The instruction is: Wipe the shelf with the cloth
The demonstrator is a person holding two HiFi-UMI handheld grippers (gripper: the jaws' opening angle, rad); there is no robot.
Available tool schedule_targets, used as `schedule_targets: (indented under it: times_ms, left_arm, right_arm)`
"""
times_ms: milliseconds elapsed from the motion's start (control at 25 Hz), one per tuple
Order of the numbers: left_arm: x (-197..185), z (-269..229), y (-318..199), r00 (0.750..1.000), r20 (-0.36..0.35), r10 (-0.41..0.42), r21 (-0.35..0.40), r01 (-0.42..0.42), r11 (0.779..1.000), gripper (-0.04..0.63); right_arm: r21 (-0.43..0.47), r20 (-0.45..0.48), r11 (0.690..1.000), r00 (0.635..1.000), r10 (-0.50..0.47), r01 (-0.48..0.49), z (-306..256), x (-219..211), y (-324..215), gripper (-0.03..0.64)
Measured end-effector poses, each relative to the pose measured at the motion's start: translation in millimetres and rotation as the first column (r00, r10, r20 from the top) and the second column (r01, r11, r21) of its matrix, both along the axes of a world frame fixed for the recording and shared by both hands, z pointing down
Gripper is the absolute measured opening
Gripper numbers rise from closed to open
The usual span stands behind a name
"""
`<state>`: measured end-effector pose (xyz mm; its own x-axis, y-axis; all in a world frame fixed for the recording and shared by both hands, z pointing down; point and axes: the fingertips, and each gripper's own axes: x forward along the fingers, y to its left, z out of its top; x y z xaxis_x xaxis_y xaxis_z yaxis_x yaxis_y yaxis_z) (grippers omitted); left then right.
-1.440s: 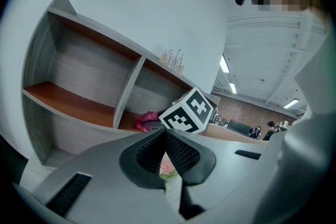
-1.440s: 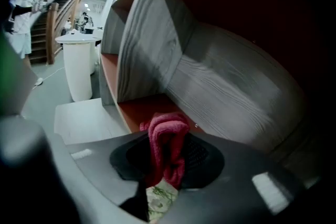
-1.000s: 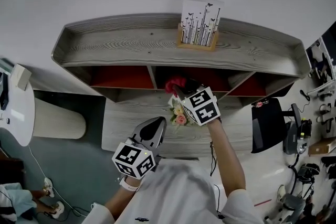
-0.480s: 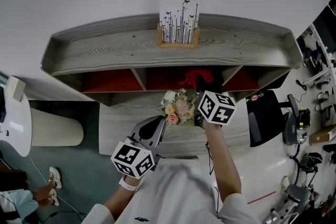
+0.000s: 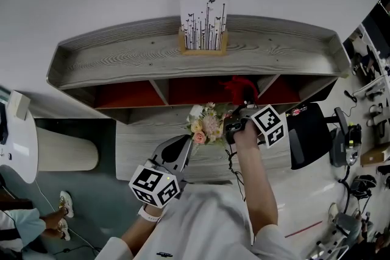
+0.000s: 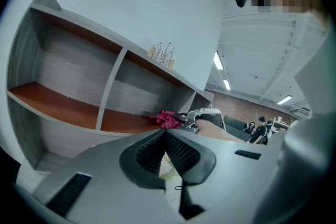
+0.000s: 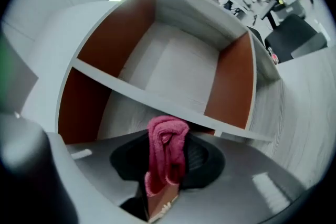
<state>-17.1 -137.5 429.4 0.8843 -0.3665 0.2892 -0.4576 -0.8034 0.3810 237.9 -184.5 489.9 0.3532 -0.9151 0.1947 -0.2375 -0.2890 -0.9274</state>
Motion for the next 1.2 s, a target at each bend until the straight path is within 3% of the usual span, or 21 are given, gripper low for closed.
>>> schedule_targets:
  times_ms: [200, 360, 480, 640, 920, 1200]
  left_arm:
    - [-4.8, -3.6, -0.3, 1.0, 0.006, -0.009, 0.003, 0.009, 1.0, 0.006]
    - [-7.8, -7.9, -3.5, 1.0, 0.006, -0.024, 0.014, 0.024, 1.0, 0.006]
    - [-13.8, -9.7, -6.0, 0.999, 0.011, -0.04, 0.016, 0.04, 0.999, 0.006]
    - [-19.1, -11.5, -8.4, 0.998, 0.019, -0.054, 0.023, 0.053, 0.998, 0.006]
    - [-21.5, -13.5, -13.4, 0.998, 0.02, -0.067, 0.029, 0.066, 0.997, 0.006]
    - [-15.3, -12.1, -12.0, 0.998, 0.018, -0.054, 0.027, 0.053, 0.998, 0.006]
  right_arm:
    - [0.066, 0.174, 0.987, 0.976, 0.132, -0.146, 5.9, 10.1, -1.2, 0.123]
    - [0.042, 0.231, 0.973, 0.95, 0.211, -0.226, 7.8, 16.9, -4.6, 0.123]
    - [0.033, 0.233, 0.965, 0.941, 0.245, -0.259, 1.3, 19.7, -11.1, 0.123]
    - [0.088, 0.253, 0.956, 0.934, 0.25, -0.28, -17.0, 26.3, -23.3, 0.123]
    - [0.237, 0.198, 0.933, 0.954, 0.226, -0.27, -60.5, 30.0, -30.3, 0.123]
    - [0.434, 0.099, 0.875, 0.976, 0.193, -0.217, -105.0, 22.5, -18.0, 0.121]
